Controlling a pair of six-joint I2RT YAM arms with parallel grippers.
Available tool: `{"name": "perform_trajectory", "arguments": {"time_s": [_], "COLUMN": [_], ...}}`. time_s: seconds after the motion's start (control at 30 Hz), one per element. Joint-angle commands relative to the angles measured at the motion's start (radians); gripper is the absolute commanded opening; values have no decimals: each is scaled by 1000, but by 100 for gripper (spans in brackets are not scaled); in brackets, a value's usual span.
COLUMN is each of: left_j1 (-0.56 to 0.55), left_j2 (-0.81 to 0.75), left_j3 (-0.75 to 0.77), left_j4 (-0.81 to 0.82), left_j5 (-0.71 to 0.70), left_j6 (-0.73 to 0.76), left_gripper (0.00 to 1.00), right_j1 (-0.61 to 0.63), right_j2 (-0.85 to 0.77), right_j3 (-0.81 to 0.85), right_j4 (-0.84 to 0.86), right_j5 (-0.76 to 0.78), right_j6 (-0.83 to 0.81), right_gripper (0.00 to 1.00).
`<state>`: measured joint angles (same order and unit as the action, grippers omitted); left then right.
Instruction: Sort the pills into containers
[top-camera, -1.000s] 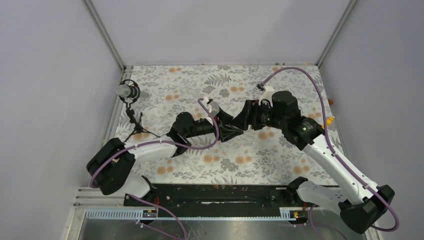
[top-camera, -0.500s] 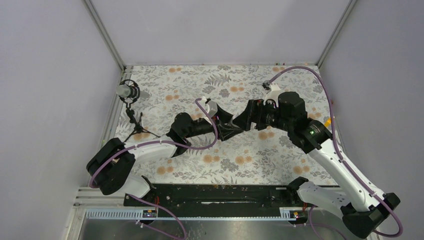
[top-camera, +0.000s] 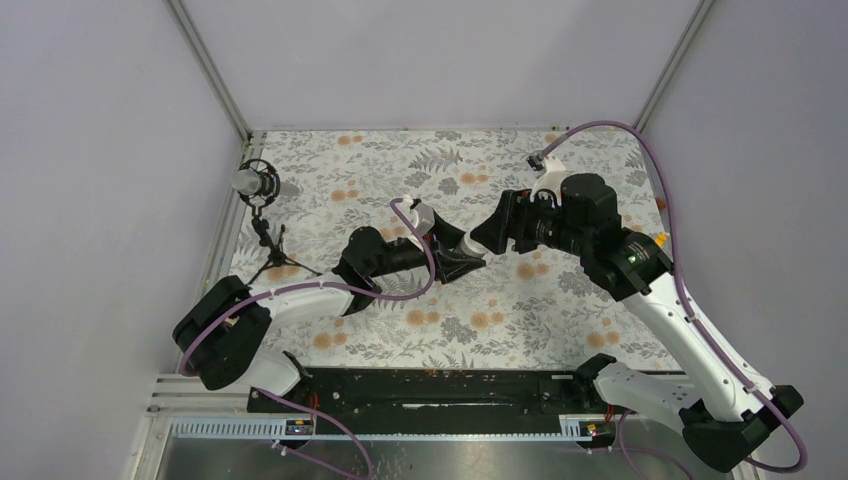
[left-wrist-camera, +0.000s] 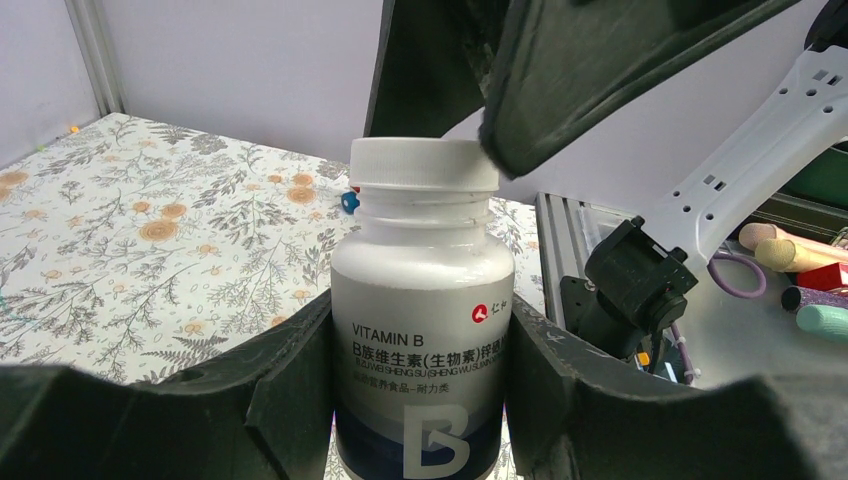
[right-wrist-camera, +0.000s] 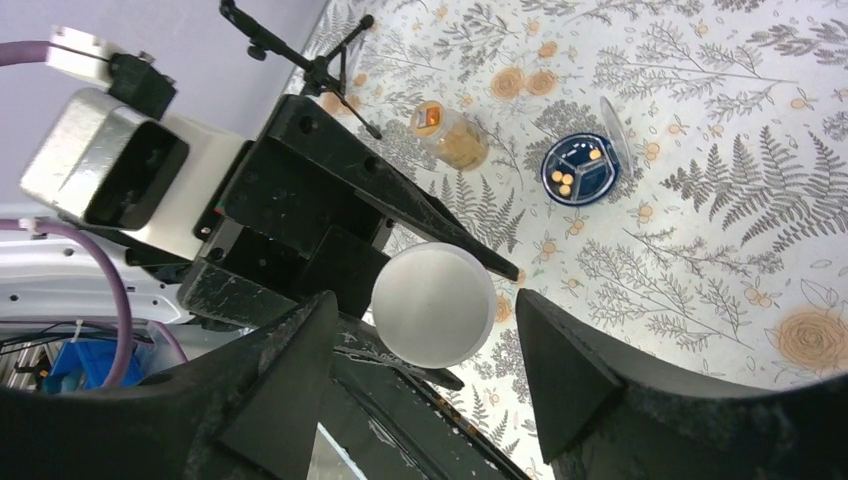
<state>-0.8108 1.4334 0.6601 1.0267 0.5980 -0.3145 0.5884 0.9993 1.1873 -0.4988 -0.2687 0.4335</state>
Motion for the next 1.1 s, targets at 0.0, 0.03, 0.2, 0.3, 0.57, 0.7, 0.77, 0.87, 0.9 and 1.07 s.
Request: {"name": "perform_trajectory", "arguments": {"time_s": [0.0, 0.03, 0.2, 0.3, 0.57, 0.7, 0.77, 0.87, 0.9, 1.07], "left_j1": [2, 2, 2, 2, 3, 5, 8, 9, 9, 9], "left_j2": [-12, -13, -13, -8, -8, -17, -20, -22, -20, 1], "left_j3": [0, 1, 3, 8, 28, 37, 45, 53, 57, 74], "left_j4": [78, 78, 77, 71, 27, -7, -24, -20, -16, 5], "left_j5": [-4, -3, 2, 6, 31, 61, 71, 68, 65, 53], "left_j6": [0, 0, -3, -3, 9, 27, 26, 19, 13, 3], "left_gripper": [0, 0, 0, 0, 0, 0, 0, 0, 0, 0], "right_j1": [7, 8, 8, 8, 8, 7, 8, 7, 7, 10], "right_j2": [18, 20, 31, 32, 52, 70, 75, 75, 75, 77], "right_j3": [41, 40, 39, 25, 11, 36, 43, 23, 13, -33], "right_j4": [-38, -39, -37, -12, 4, -58, -89, -80, -68, -39], "right_j5": [34, 35, 30, 9, -116, -211, -206, -210, -214, -190], "right_j6": [-30, -33, -43, -61, -145, -235, -250, -233, -219, -152], "right_gripper": [72, 72, 59, 51, 39, 39, 40, 41, 41, 45]}}
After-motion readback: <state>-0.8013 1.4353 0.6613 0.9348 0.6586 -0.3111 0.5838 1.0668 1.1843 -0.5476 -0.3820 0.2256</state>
